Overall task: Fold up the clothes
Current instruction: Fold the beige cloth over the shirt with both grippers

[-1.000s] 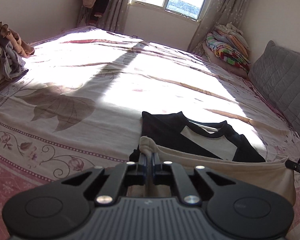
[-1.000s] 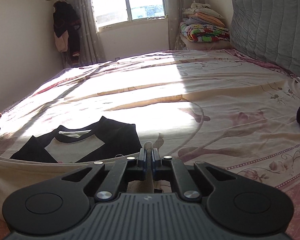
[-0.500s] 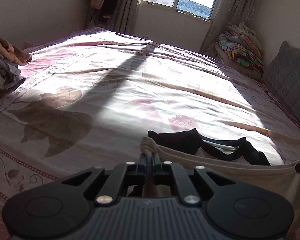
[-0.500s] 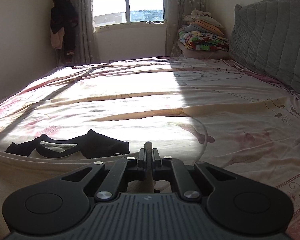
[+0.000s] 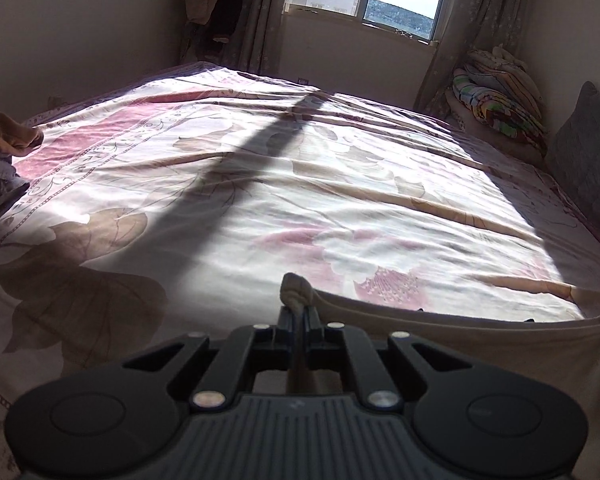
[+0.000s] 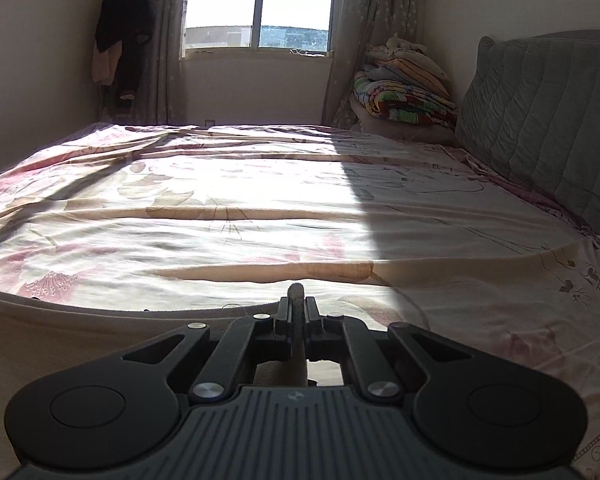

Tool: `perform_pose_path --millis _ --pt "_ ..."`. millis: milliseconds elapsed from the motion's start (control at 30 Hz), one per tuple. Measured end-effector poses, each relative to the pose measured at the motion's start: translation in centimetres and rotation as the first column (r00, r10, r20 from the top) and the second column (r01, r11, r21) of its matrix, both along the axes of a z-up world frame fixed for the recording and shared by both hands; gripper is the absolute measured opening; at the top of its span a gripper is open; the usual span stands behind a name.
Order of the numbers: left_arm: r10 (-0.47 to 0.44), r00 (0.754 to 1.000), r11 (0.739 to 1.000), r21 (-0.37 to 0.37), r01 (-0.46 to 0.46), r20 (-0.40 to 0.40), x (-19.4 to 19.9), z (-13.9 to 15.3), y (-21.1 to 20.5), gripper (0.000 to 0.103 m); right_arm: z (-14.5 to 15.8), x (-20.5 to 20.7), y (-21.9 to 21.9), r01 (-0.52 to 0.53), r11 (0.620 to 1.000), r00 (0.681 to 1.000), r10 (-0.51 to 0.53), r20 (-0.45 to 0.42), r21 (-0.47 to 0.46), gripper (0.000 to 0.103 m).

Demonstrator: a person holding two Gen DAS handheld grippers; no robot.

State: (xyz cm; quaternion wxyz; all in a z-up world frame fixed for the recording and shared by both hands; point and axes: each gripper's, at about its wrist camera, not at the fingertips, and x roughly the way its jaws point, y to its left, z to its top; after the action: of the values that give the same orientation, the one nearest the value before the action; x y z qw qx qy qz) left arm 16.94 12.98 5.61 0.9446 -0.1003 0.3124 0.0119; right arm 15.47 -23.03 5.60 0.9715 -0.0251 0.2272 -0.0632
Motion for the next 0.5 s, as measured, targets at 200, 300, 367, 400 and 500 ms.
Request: perform_pose_path --millis 200,300,367,400,500 --pt "0.010 1.000 1.000 0.028 -0.010 -0.002 2.3 -0.5 -0.5 0.005 -0.7 2.4 0.3 0.018 0.999 1.000 -0.018 -0.011 -0.030 0.006" --pt "0.008 1.000 0.999 0.041 -0.007 -0.020 3.5 -1.0 -0.6 0.005 -1.4 3.6 0.6 0.023 0.999 0.999 -0.025 -0.033 -0.039 0.006" --pt "0.010 0.999 0.999 0.048 -0.008 -0.038 4.2 -1.4 -0.7 0.005 -2.0 4.4 0.7 0.030 0.998 0.998 -0.032 -0.051 -0.049 0.006" --pt "0.009 0.999 0.998 0.056 -0.007 -0.047 4.6 -1.7 -0.8 0.005 -2.3 4.8 0.8 0.032 0.998 0.997 -0.035 -0.063 -0.052 0.006" --pt "-0.003 0.997 0.996 0.091 0.010 -0.078 5.3 -2.7 -1.2 0.005 -3.1 5.7 1.2 0.027 0.997 0.993 -0.035 -0.115 -0.073 0.006"
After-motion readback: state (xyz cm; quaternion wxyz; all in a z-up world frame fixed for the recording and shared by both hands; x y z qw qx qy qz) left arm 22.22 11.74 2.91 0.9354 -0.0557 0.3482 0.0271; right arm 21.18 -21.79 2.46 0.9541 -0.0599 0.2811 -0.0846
